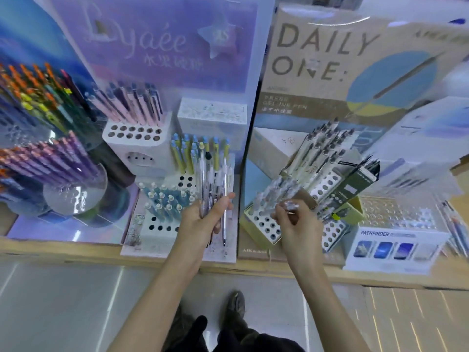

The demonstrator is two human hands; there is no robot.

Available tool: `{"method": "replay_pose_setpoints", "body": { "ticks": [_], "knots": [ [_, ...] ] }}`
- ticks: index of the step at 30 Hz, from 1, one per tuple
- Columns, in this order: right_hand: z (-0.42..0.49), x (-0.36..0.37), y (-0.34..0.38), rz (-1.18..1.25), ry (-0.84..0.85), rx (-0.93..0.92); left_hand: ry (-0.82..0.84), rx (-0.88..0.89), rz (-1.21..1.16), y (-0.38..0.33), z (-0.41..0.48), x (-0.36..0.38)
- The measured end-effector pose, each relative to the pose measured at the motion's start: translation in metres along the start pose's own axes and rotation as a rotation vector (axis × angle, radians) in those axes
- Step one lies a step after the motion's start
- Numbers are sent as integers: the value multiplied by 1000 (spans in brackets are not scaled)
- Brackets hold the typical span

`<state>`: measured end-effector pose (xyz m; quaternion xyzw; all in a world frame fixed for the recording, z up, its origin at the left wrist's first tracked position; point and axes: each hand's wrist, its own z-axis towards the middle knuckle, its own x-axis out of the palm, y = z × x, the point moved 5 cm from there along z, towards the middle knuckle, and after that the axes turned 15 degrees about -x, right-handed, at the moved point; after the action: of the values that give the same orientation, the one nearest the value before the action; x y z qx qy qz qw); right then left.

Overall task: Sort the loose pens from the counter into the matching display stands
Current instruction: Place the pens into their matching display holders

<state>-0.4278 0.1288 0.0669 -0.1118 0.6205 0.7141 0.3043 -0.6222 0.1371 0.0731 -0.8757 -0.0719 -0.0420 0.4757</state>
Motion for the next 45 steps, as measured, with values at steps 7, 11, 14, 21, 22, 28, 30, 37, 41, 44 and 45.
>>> {"method": "replay_pose_setpoints", "body": {
  "ticks": [7, 11, 14, 21, 22, 28, 30, 37, 41, 44, 45],
  "knots": [
    [15, 24, 3, -270, 150, -191, 6, -11, -25, 4, -3, 1],
    [19, 30, 4, -350, 201, -195, 13, -8, -28, 4, -1, 0],
    [21, 29, 0, -444, 303, -119, 21, 5, -17, 4, -1, 2],
    [2, 3, 21, -98, 199, -66, 61, 12, -7, 6, -2, 4],
    [2, 1, 31, 73, 153, -35, 79, 1, 1, 6, -2, 6],
    [14, 12, 55, 494, 198, 56, 129, -8, 79, 10, -4, 19],
    [14, 8, 50, 439, 140, 16, 90, -5, 67, 14, -3, 17],
    [9, -12, 31, 85, 7, -206, 7, -33, 31, 19, -4, 7],
    [4, -3, 26, 58, 77, -245, -16, -30, 45, 22, -5, 6],
    [0, 3, 19, 36, 124, -251, -22, -28, 41, 21, -4, 4],
    [-2, 5, 17, 33, 148, -254, -22, -26, 37, 21, -4, 3]
  ]
}}
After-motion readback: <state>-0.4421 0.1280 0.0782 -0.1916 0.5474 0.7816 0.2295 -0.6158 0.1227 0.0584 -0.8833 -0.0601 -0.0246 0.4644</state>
